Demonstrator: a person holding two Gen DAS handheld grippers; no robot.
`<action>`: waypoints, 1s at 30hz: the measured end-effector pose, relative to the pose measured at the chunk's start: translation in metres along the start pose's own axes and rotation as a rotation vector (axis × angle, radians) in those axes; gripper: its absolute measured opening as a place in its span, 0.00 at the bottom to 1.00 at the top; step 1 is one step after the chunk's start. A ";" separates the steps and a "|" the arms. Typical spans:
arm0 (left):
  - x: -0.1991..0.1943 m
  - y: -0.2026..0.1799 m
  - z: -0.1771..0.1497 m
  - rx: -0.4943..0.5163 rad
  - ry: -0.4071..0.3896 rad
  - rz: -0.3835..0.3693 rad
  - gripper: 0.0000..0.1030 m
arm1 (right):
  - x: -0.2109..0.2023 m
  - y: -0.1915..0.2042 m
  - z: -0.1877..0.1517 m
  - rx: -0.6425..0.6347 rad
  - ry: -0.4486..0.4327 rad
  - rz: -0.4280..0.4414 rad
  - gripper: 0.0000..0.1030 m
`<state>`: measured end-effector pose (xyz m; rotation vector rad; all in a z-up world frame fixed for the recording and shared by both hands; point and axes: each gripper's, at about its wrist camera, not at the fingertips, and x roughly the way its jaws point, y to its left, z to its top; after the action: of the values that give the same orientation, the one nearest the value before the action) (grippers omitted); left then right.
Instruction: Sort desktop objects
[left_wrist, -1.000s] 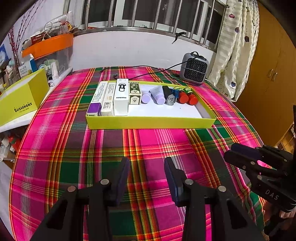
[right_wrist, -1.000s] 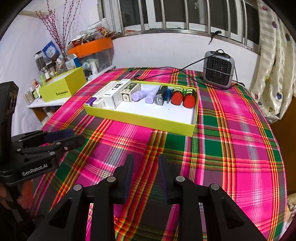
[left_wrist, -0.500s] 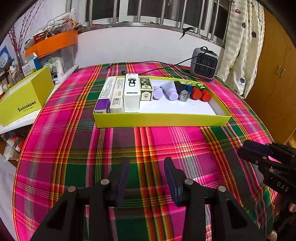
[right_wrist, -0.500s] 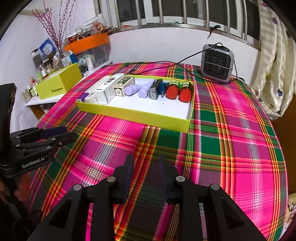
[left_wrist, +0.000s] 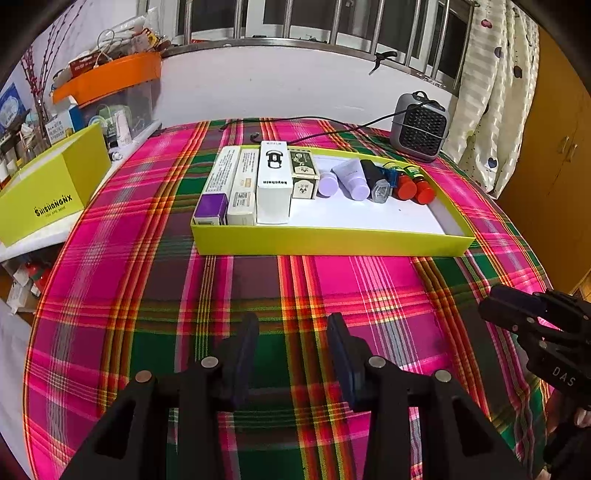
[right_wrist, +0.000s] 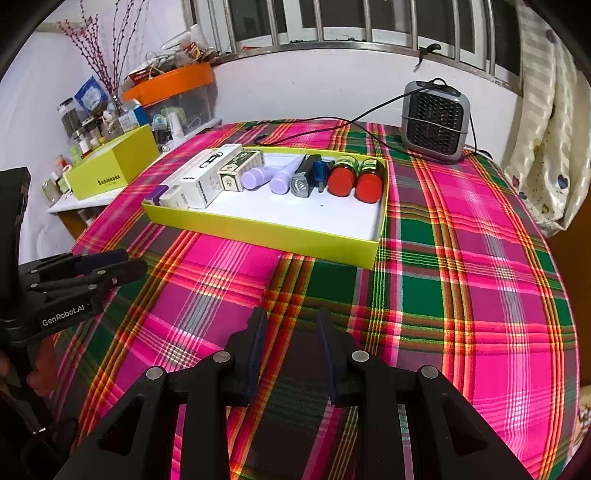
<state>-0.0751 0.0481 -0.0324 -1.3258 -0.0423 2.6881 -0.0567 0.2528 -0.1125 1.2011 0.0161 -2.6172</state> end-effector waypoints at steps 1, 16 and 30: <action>0.001 0.001 0.000 -0.006 0.005 0.002 0.39 | 0.000 0.000 0.000 0.000 0.001 0.000 0.28; -0.006 -0.007 0.005 0.019 -0.005 0.003 0.39 | 0.001 0.003 0.002 -0.015 0.008 -0.004 0.28; -0.015 -0.011 0.007 0.046 -0.034 0.035 0.35 | -0.002 0.009 0.008 -0.039 0.001 -0.005 0.28</action>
<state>-0.0708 0.0569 -0.0156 -1.2794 0.0398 2.7230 -0.0588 0.2437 -0.1051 1.1905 0.0698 -2.6087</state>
